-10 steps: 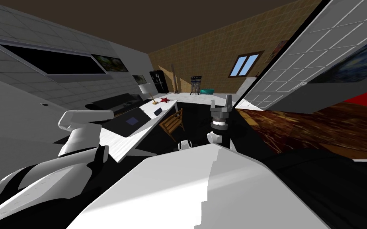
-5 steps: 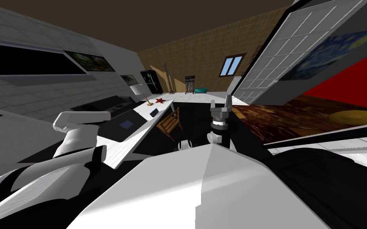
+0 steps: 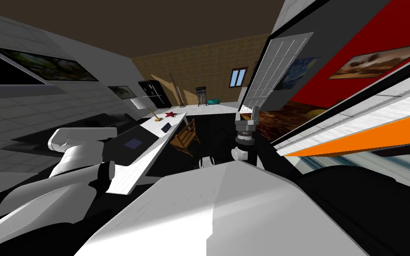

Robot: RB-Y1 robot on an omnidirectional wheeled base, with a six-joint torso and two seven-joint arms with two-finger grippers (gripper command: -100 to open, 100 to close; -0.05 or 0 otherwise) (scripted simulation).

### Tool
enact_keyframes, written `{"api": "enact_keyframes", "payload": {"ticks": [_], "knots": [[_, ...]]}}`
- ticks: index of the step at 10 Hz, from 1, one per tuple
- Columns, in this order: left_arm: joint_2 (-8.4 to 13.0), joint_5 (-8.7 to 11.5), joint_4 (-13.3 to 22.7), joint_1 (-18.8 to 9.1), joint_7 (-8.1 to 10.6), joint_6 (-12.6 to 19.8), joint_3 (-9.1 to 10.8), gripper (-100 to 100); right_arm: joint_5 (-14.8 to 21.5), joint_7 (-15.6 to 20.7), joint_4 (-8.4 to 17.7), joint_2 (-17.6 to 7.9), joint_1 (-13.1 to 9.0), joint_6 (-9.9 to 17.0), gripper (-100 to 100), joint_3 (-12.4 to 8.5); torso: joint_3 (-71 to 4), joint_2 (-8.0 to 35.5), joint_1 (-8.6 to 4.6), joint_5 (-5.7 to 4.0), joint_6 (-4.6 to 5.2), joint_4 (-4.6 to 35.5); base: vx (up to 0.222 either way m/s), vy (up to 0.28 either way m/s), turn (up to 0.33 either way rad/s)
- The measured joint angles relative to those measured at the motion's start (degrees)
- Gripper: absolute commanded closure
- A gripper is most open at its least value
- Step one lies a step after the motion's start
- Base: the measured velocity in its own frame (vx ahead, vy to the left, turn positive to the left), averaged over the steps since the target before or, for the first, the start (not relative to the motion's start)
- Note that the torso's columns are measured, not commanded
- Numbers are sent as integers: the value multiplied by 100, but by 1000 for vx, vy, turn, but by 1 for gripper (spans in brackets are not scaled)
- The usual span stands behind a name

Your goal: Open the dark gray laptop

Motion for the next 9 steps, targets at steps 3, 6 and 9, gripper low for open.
{"api": "enact_keyframes", "payload": {"ticks": [3, 6, 9], "knots": [[106, -320, 340, -13, 337, 53, 101, -100, 0, 0, 0, 0, 0, 0, 0, 0, 5, 9, -4, -1, 1, 2, -180, 72, -370], [217, -527, 665, -46, 541, 85, 186, -100, 0, 0, 0, 0, 3, 0, 0, -1, -7, -14, -9, -2, -7, -3, -157, 40, -356], [242, -606, 789, -96, 620, 79, 187, 100, 0, 0, -1, 0, 5, -1, 0, -1, -34, -58, -28, -7, 3, -16, 63, -26, 321]]}}
